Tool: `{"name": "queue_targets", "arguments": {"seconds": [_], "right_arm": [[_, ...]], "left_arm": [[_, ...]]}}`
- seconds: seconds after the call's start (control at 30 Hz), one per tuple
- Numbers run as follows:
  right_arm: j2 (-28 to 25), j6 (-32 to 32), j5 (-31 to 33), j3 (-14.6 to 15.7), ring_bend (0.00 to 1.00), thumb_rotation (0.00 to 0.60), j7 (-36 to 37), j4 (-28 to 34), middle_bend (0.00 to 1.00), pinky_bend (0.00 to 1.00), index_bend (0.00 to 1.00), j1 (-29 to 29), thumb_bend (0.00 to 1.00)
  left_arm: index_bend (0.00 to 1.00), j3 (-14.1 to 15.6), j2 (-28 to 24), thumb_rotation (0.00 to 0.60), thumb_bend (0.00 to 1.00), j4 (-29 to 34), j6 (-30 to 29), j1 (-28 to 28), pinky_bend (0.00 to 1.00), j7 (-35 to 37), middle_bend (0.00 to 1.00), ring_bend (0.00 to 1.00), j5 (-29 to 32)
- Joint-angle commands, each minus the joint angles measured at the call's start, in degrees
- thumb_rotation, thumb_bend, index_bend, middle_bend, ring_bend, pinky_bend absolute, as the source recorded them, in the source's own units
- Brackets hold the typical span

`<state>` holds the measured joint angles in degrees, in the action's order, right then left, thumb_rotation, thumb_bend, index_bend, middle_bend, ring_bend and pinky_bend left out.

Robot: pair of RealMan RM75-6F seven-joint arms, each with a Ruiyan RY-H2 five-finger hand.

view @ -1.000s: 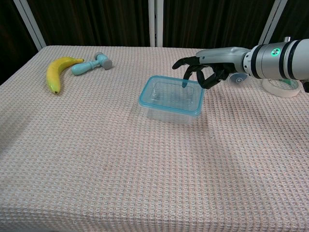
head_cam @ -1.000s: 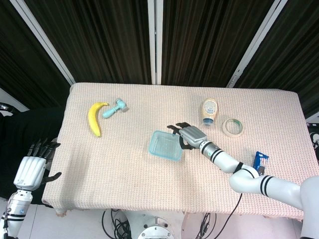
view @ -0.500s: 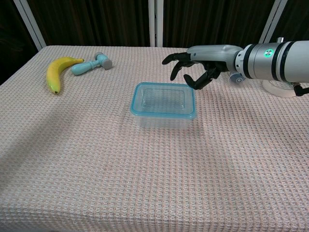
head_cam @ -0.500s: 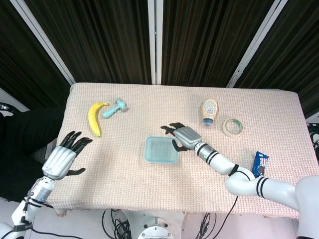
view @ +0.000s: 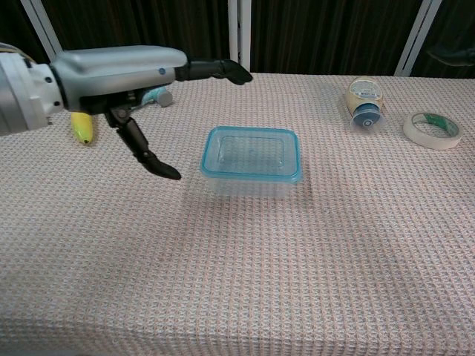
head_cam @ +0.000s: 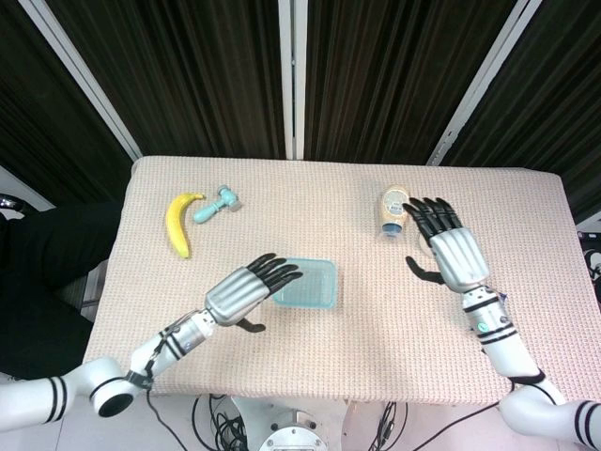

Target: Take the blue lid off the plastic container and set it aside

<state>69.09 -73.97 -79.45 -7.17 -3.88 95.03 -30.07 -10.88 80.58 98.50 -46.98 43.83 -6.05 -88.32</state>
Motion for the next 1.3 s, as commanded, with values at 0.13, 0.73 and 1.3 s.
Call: {"name": "queue_targets", "arguments": {"seconds": [0.13,0.73,1.3], "right_arm": [[-2.27,-5.99,-4.42,2.72,0.00,0.600,2.88,0.20,0.04,0.00,0.00,5.74,0.26],[-0.90,-7.60,-7.90,2.46,0.00,0.600,8.07,-3.80,0.03,0.00,0.00,8.66,0.26],[0.17,-5.91,-9.22,2.39,0.00,0.600,7.85,-4.62,0.03,0.00,0.00,9.03,0.26]], "left_arm": [[0.00,-3.85,9.81,0.600,0.00,-1.73,6.62,9.20,0.00,-17.48,0.00,0.00,15.70],[0.00,-4.59,17.94,0.600,0.00,-11.99,0.66,20.38,0.00,-34.32,0.00,0.00,50.38],[0.00,-0.02,11.06,0.600,0.00,-12.67,6.63,24.69,0.00,-31.95,0.00,0.00,58.72]]}}
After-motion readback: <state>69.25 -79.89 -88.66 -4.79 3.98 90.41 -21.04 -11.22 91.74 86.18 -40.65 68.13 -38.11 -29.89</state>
